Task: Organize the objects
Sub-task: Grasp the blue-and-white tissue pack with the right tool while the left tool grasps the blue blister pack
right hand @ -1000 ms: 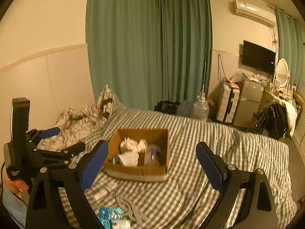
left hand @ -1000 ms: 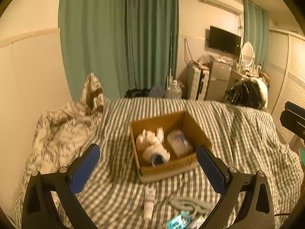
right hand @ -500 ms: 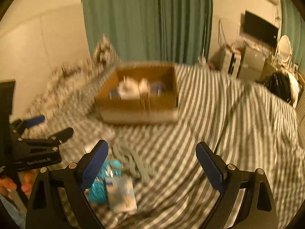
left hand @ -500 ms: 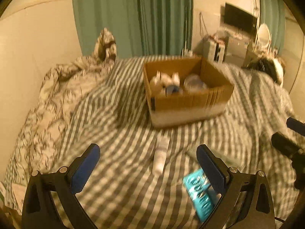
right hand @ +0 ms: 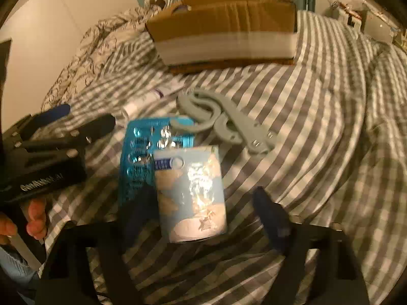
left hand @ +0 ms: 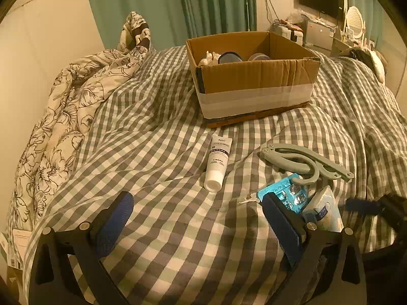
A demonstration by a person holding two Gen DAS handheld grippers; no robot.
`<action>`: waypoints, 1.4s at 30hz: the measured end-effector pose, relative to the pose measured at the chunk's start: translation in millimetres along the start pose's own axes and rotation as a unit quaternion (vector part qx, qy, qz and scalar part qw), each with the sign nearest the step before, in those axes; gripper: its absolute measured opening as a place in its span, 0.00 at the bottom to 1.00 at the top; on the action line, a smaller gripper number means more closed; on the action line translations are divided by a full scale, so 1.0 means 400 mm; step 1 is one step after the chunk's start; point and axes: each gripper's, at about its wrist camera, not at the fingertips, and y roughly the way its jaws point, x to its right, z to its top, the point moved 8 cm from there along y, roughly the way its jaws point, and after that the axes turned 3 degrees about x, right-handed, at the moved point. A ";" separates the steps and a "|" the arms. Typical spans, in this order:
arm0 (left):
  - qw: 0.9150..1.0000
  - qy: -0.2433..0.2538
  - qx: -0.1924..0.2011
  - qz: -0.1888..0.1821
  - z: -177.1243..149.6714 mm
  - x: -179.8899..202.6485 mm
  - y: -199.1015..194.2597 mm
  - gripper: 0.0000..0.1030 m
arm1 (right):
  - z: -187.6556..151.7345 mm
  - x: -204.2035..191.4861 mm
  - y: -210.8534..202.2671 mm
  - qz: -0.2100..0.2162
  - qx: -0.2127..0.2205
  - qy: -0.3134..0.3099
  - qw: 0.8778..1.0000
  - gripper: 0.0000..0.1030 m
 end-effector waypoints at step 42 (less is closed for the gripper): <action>0.996 0.064 -0.020 -0.055 -0.066 0.203 0.046 0.46 | 0.015 0.123 -0.213 -0.096 0.110 0.029 0.989 0.50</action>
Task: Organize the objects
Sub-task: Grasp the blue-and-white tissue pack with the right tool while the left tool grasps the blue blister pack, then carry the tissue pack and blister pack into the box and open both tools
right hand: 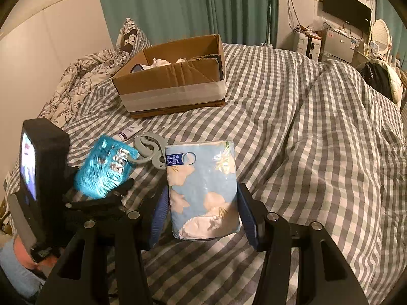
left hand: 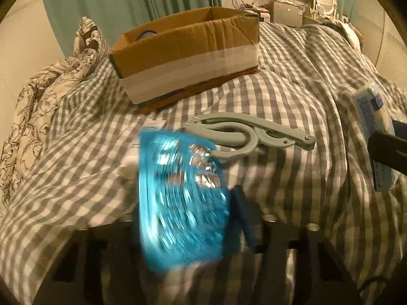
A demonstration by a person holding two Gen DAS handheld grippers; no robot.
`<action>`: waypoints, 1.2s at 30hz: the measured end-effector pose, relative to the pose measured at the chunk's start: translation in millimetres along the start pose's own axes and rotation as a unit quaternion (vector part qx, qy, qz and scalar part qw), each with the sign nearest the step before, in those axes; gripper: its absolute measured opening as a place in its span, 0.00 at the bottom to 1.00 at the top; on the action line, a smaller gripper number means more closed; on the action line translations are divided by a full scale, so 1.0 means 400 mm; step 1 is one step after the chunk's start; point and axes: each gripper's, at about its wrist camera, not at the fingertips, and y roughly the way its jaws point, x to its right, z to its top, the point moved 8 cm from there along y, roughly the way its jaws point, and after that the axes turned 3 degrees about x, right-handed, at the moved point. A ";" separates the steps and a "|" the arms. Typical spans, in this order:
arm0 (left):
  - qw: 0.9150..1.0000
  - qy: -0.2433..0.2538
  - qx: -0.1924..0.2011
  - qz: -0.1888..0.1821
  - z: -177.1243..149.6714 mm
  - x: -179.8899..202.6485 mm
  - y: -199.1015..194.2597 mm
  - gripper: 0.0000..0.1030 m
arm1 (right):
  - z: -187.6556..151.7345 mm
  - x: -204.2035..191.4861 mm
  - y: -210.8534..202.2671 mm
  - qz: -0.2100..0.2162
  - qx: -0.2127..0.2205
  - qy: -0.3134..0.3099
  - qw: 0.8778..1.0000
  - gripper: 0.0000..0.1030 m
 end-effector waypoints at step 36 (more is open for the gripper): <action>0.985 -0.016 0.161 -0.064 0.434 -0.120 -0.273 0.07 | 0.410 -0.110 -0.173 0.017 0.148 -0.079 0.986 0.50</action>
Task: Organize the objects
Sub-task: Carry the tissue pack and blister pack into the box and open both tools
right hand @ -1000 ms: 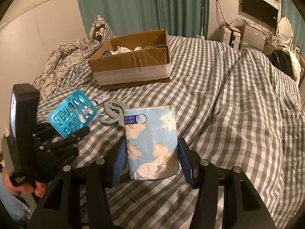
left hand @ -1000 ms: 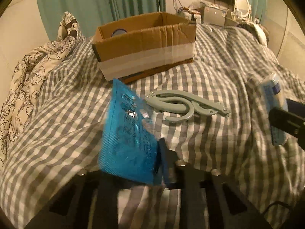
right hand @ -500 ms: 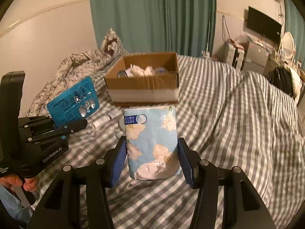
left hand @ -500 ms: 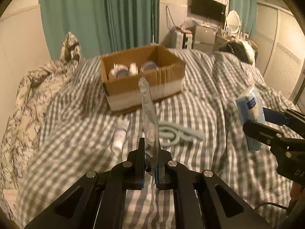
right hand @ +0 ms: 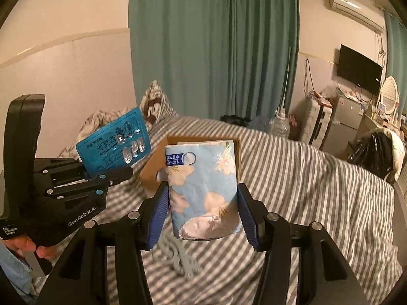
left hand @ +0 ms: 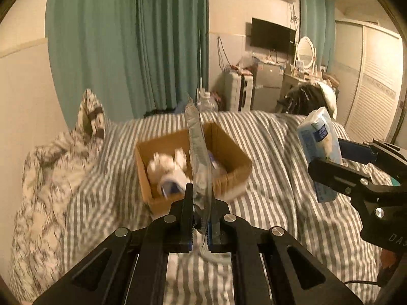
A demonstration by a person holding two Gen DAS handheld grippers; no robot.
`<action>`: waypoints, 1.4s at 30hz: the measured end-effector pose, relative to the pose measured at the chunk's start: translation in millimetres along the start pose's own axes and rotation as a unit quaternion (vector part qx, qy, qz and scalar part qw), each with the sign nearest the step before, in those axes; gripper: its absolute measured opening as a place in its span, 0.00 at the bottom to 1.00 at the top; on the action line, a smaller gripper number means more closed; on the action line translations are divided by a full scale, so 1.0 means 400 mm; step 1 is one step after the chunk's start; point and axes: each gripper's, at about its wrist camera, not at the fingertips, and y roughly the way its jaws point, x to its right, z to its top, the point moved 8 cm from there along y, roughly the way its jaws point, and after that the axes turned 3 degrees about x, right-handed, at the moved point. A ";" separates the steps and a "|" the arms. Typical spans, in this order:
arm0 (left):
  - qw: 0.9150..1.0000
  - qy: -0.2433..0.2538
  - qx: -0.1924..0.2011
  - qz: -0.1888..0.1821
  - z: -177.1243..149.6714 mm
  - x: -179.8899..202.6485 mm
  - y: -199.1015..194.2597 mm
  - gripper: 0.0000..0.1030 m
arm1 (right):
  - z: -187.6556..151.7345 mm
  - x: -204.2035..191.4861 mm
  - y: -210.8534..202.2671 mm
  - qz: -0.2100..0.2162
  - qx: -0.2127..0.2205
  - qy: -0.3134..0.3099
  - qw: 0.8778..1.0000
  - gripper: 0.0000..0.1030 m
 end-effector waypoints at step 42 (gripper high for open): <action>0.997 0.032 -0.070 0.025 0.021 -0.146 0.532 0.11 | 0.053 0.095 0.615 0.024 -0.069 0.048 0.996 0.62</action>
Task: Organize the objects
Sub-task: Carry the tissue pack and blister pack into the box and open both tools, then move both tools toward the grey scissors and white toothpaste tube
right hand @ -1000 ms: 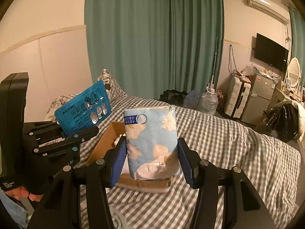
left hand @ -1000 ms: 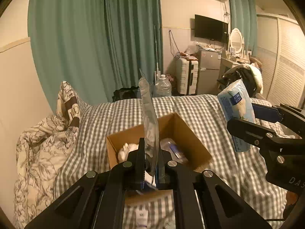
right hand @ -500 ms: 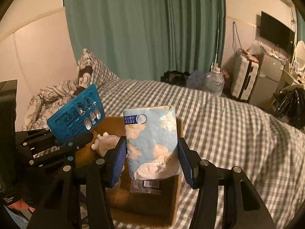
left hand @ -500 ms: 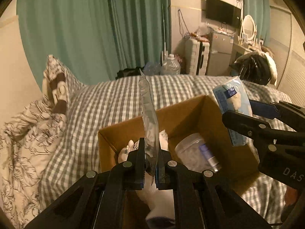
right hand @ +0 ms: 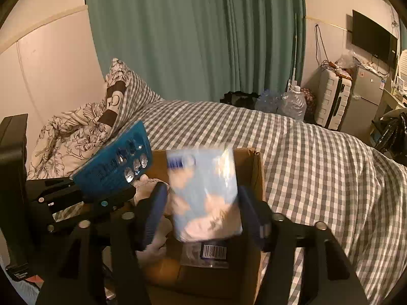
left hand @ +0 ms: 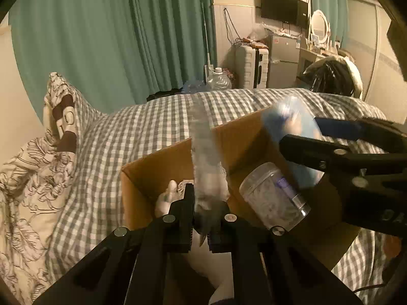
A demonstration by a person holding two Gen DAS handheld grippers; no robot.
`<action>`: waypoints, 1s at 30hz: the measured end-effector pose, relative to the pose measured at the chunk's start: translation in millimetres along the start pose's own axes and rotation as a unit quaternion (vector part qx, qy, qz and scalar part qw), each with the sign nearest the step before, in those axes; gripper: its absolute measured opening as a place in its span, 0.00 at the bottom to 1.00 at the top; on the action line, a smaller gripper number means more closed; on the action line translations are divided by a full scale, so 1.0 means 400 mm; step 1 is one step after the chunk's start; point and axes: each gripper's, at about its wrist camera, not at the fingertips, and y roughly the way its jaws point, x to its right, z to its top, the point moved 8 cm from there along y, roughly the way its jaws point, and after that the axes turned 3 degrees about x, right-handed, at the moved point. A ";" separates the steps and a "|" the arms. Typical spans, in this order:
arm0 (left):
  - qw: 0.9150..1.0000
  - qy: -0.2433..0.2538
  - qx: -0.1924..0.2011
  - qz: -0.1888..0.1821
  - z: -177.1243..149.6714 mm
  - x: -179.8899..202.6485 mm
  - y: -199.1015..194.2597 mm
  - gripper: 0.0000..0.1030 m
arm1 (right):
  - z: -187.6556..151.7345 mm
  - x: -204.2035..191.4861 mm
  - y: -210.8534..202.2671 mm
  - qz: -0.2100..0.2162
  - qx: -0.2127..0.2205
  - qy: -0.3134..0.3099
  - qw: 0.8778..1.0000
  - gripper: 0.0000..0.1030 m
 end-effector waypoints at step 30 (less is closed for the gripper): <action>0.990 -0.066 0.119 0.038 0.018 -0.068 -0.581 1.00 | 0.046 -0.133 -0.685 -0.052 0.118 -0.049 0.990 0.98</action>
